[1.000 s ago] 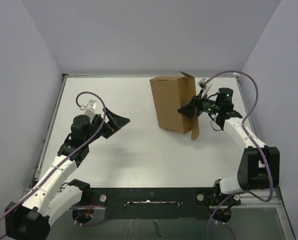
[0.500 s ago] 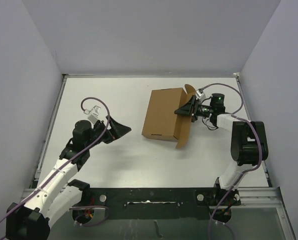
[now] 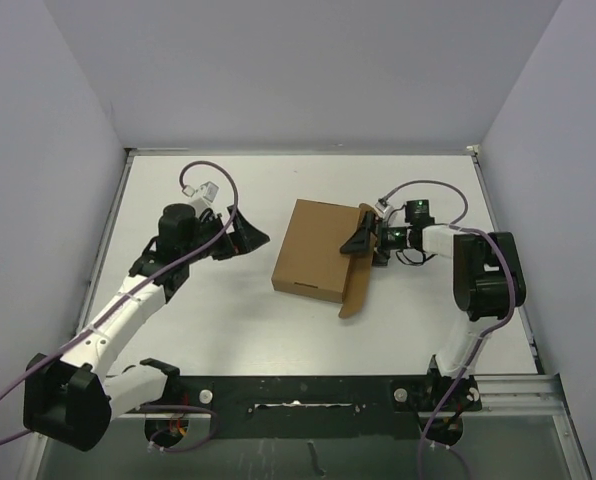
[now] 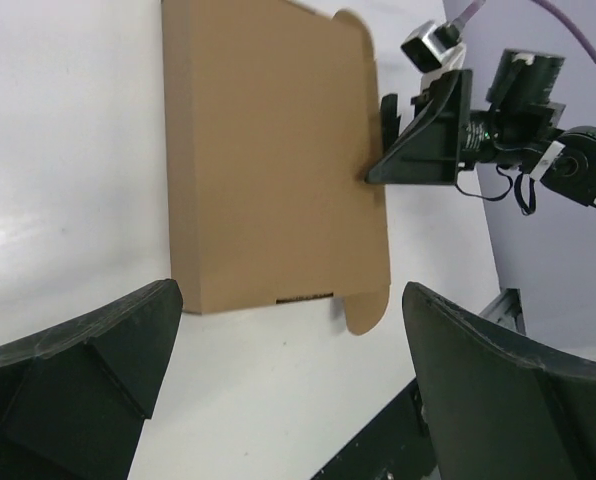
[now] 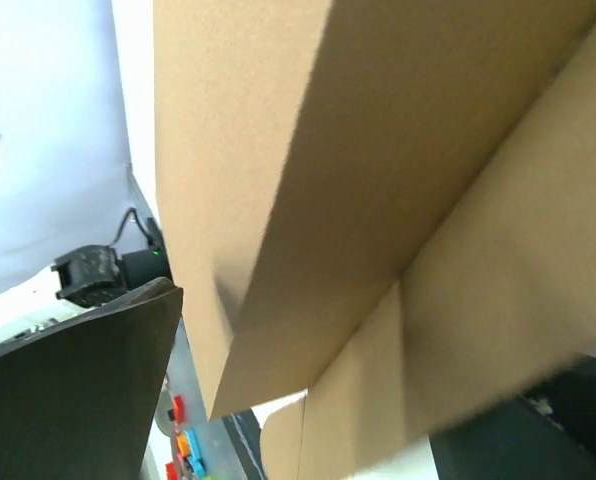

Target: Fold the paper box

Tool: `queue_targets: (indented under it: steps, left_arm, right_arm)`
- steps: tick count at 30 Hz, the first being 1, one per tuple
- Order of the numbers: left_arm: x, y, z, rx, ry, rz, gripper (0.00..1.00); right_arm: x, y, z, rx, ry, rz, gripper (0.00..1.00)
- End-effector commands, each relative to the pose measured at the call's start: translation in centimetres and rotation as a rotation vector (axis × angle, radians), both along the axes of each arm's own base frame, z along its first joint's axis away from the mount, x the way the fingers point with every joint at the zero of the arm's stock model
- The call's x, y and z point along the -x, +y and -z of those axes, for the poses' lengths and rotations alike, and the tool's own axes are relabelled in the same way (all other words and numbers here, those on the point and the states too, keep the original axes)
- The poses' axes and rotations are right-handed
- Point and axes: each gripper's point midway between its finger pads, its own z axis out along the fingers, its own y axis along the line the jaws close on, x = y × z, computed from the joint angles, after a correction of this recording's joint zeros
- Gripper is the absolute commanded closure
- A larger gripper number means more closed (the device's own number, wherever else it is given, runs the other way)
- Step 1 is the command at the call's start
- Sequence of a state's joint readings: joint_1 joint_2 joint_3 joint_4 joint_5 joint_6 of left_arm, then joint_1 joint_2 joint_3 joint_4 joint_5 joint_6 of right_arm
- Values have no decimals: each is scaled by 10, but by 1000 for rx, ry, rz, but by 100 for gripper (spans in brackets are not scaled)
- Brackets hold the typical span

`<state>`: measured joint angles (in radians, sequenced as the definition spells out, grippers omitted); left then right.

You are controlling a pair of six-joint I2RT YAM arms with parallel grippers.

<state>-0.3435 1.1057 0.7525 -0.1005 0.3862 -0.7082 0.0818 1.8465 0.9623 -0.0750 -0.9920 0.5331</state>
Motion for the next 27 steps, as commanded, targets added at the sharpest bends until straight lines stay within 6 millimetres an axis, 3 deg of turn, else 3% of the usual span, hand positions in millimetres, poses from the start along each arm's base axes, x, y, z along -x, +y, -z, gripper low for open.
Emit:
queue_targets:
  steps: [1, 4, 8, 11, 15, 18, 20, 27]
  left_arm:
    - [-18, 0, -37, -87, -153, 67, 7]
    - [-25, 0, -38, -125, -169, 92, 7]
    - [-35, -6, -35, -150, -168, 132, 8]
    - [-42, -14, -33, -141, -160, 170, 13]
    - [-54, -25, -26, -150, -144, 223, 21]
    - [-64, -32, -14, -190, -127, 244, 24]
    - [-70, -36, -4, -236, -117, 256, 24]
    - [-70, -37, 35, -387, -92, 290, 24]
  right_arm:
    - [-1, -41, 1, 135, -71, -28, 3]
    - [-1, -72, -2, 188, -106, 1, 1]
    - [0, -104, -19, 244, -205, 28, 0]
    - [-4, -116, -36, 311, -332, 12, 7]
    - [-7, -95, -68, 319, -541, -52, 34]
    - [-5, -56, -70, 291, -570, -139, 72]
    - [-7, -38, -65, 262, -549, -179, 92]
    - [-10, -35, -42, 297, -506, -226, 97]
